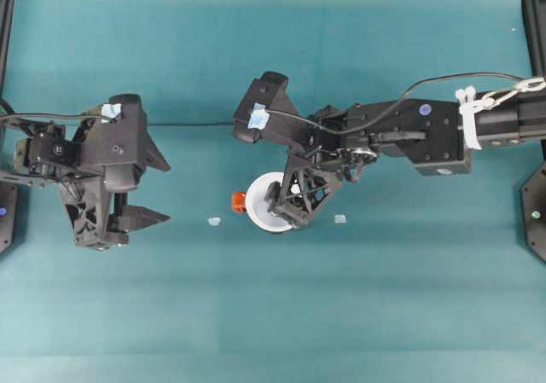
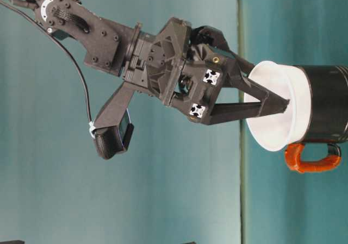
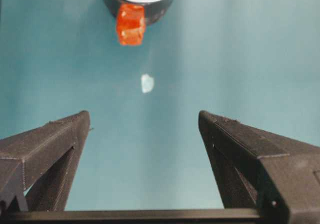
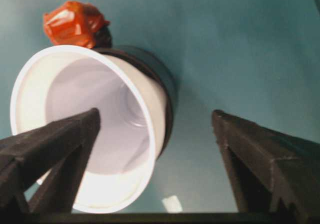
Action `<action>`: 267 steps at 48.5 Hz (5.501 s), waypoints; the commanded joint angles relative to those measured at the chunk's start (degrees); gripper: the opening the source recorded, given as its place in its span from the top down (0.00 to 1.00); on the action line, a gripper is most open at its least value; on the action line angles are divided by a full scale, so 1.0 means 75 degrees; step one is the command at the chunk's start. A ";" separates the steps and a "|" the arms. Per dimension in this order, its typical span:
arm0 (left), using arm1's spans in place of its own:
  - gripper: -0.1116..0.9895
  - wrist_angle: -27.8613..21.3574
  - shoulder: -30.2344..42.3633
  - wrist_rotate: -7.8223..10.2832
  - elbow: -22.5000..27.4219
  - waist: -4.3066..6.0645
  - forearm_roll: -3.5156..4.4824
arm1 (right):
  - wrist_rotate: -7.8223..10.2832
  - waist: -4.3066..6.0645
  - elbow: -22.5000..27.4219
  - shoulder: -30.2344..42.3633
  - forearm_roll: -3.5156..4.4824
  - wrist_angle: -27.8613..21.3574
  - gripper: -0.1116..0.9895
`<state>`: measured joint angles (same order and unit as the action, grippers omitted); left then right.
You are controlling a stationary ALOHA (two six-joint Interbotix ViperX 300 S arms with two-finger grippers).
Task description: Put the paper cup into the moved red handle cup holder.
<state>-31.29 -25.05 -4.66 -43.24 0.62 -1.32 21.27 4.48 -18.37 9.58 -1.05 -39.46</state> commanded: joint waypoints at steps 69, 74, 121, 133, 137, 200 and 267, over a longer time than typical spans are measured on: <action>0.03 0.0035 -0.0082 -0.0012 0.0082 0.0023 -0.0035 | -0.2379 -0.0258 -0.2320 -0.4043 0.0328 0.2191 0.08; 0.03 0.0035 -0.0082 -0.0012 0.0082 0.0023 -0.0035 | -0.2379 -0.0258 -0.2695 -0.4289 0.0328 0.2473 0.08; 0.03 0.0035 -0.0094 -0.0012 0.0094 0.0070 -0.0023 | -0.2320 -0.0398 -0.3152 -0.4641 0.0328 0.2520 0.08; 0.03 0.0035 -0.0094 -0.0012 0.0105 0.0070 -0.0023 | -0.2320 -0.0387 -0.3152 -0.4629 0.0328 0.2520 0.08; 0.03 0.0035 -0.0094 -0.0012 0.0105 0.0070 -0.0035 | -0.2320 -0.0387 -0.3164 -0.4629 0.0316 0.2520 0.08; 0.03 0.0035 -0.0094 -0.0012 0.0105 0.0070 -0.0035 | -0.2320 -0.0387 -0.3164 -0.4605 0.0316 0.2496 0.08; 0.03 0.0035 -0.0094 -0.0012 0.0105 0.0070 -0.0035 | -0.2320 -0.0398 -0.3164 -0.4605 0.0328 0.2473 0.08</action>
<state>-31.29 -25.14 -4.75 -43.33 1.05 -1.32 3.96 1.67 -42.54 -24.61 1.41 -21.09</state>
